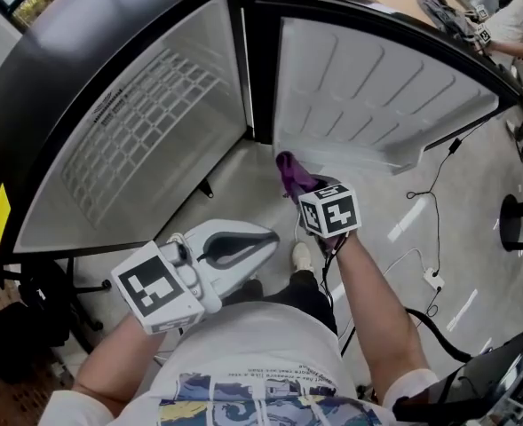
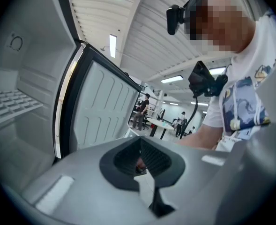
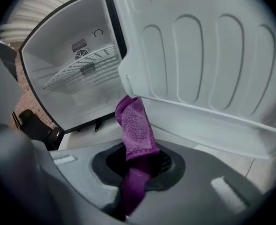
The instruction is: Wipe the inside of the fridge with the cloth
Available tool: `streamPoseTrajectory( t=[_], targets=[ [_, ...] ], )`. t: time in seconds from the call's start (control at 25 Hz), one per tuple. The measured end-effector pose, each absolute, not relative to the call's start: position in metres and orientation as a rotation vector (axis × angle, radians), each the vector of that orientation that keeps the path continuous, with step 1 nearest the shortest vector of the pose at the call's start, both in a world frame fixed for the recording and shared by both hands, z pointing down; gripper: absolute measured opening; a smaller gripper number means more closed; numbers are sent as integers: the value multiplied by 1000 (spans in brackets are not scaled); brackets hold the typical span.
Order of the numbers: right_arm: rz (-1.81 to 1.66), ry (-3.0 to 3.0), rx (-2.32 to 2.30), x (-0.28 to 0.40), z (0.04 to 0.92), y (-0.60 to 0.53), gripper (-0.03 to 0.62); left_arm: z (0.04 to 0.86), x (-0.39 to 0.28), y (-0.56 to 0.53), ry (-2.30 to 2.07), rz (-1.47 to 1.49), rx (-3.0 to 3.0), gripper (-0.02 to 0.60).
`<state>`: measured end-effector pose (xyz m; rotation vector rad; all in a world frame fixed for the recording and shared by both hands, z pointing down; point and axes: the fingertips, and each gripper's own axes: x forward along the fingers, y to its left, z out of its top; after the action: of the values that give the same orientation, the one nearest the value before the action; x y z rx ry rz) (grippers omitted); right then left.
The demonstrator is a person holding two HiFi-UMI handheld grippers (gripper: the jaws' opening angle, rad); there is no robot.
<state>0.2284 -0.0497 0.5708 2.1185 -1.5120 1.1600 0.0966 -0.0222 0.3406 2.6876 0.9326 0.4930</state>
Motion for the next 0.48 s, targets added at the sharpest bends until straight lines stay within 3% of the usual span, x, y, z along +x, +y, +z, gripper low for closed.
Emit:
streamPoseTrajectory(
  t=[0.48],
  targets=[
    [1530, -1615, 2178, 250, 579, -60, 54, 337, 117, -11, 921, 500, 2666, 5]
  ],
)
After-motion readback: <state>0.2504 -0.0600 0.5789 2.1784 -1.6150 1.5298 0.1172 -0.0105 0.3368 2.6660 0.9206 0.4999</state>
